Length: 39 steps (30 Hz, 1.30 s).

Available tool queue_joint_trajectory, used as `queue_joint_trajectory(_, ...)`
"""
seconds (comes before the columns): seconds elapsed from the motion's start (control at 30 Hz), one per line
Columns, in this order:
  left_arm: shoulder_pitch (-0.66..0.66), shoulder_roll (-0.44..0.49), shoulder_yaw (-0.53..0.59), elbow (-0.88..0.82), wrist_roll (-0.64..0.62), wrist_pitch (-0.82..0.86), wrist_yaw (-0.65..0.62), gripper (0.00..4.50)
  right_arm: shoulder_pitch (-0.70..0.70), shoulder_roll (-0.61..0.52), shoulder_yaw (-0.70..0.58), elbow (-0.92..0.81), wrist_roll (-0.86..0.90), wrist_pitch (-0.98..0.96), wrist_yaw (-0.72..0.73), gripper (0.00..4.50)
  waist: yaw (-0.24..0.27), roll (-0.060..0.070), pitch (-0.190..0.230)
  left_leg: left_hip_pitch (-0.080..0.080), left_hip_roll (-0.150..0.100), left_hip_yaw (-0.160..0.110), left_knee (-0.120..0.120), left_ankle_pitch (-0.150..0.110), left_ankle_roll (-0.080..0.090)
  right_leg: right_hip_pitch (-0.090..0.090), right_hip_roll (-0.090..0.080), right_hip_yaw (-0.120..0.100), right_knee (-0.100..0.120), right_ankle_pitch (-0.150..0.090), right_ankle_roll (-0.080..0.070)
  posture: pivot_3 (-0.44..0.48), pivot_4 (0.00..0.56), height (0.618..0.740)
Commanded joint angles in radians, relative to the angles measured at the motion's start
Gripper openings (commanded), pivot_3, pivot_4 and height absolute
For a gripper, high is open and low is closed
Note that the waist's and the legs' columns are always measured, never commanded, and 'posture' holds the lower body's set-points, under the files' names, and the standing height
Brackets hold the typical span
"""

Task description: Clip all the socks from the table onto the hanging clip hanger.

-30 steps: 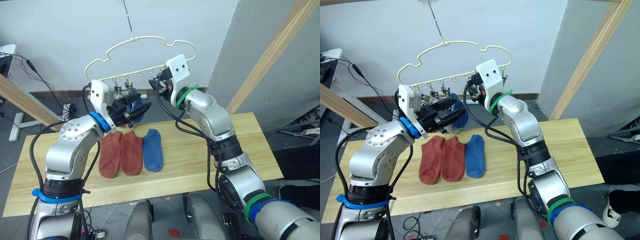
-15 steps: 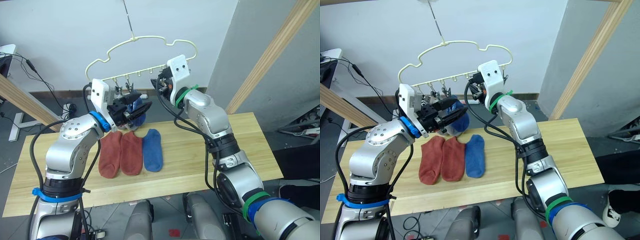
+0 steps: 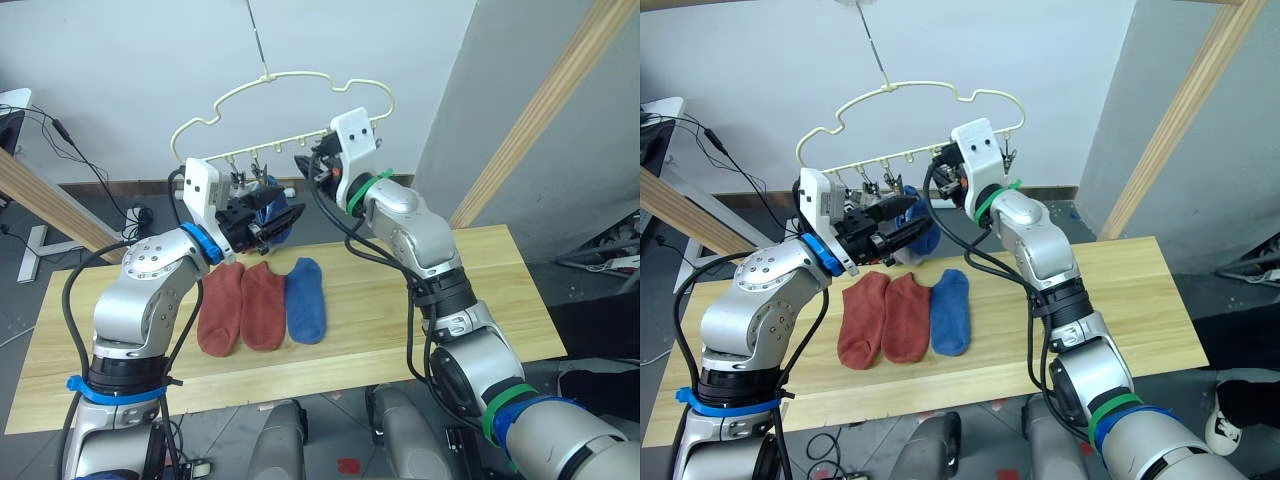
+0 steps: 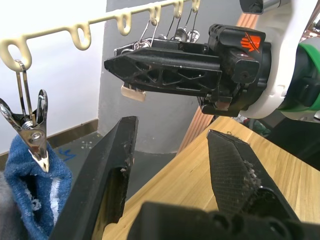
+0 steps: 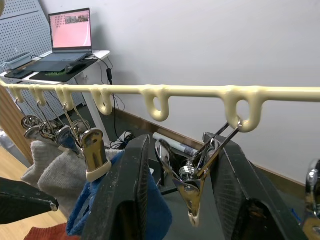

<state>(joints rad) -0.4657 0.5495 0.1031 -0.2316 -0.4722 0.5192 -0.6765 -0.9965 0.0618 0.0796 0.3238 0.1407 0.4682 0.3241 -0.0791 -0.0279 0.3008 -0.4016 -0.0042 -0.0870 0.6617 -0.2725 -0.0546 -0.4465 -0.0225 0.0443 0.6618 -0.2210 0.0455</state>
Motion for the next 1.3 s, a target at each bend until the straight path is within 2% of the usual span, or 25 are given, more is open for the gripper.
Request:
queue_joint_trajectory(0.03, -0.008, 0.001, 0.013, -0.045, -0.005, -0.019, 0.004, 2.49, -0.035, 0.012, -0.015, -0.038, 0.020, -0.035, 0.001, 1.15, 0.000, 0.000, 0.000, 0.000, 0.000, 0.000, 0.000, 0.000, 0.000, 0.000, 0.000, 0.000, 0.000, 0.000, 0.000, -0.019, 0.288, 0.740)
queue_joint_trajectory(0.2, 0.007, 0.004, 0.003, -0.043, 0.014, -0.041, 0.003, 2.49, -0.034, 0.017, -0.026, -0.040, 0.025, -0.034, 0.002, 0.02, 0.000, 0.000, 0.000, 0.000, 0.000, 0.000, 0.000, 0.000, 0.000, 0.000, 0.000, 0.000, 0.000, 0.000, 0.000, -0.021, 0.286, 0.740)
queue_joint_trajectory(0.3, 0.021, 0.005, -0.008, -0.039, 0.038, -0.064, 0.004, 2.49, -0.032, 0.018, -0.026, -0.043, 0.025, -0.032, 0.005, 0.01, 0.000, 0.000, 0.000, 0.000, 0.000, 0.000, 0.000, 0.000, 0.000, 0.000, 0.000, 0.000, 0.000, 0.000, 0.000, -0.022, 0.286, 0.740)
queue_joint_trajectory(0.47, 0.091, 0.001, -0.083, 0.006, 0.184, -0.160, 0.046, 2.49, -0.032, 0.017, -0.026, -0.045, 0.026, -0.030, 0.010, 0.01, -0.001, 0.000, 0.000, 0.000, 0.000, 0.000, 0.000, 0.000, 0.000, 0.000, 0.000, 0.000, 0.000, 0.000, 0.000, -0.023, 0.287, 0.740)
queue_joint_trajectory(0.7, 0.176, -0.080, -0.219, 0.158, 0.351, -0.228, 0.131, 4.45, -0.033, 0.011, -0.029, -0.046, 0.025, -0.027, 0.010, 0.00, -0.001, 0.000, 0.000, 0.000, 0.000, 0.001, 0.000, 0.000, 0.000, -0.001, 0.000, 0.001, 0.001, 0.000, 0.000, -0.032, 0.296, 0.740)
queue_joint_trajectory(0.93, 0.090, -0.210, -0.247, 0.470, 0.468, -0.288, 0.278, 4.45, -0.016, 0.003, -0.023, -0.070, 0.024, -0.004, 0.010, 0.00, -0.001, 0.000, 0.000, 0.000, 0.000, 0.001, 0.000, 0.000, 0.000, -0.001, 0.000, 0.000, 0.002, 0.000, 0.000, -0.047, 0.303, 0.740)
queue_joint_trajectory(1.2, 0.017, -0.264, -0.262, 0.681, 0.530, -0.301, 0.316, 4.45, -0.002, 0.004, -0.018, -0.095, 0.023, 0.018, 0.004, 0.00, -0.004, 0.000, 0.000, 0.000, 0.000, 0.001, 0.000, 0.000, 0.000, -0.002, 0.000, 0.001, 0.002, 0.000, 0.000, -0.065, 0.310, 0.740)
queue_joint_trajectory(1.3, 0.016, -0.253, -0.274, 0.723, 0.556, -0.320, 0.309, 3.83, 0.003, 0.004, -0.017, -0.103, 0.022, 0.025, 0.003, 0.00, -0.005, 0.000, 0.000, 0.000, 0.000, 0.001, 0.001, 0.000, 0.000, -0.002, -0.001, 0.001, 0.003, 0.000, 0.000, -0.066, 0.313, 0.740)
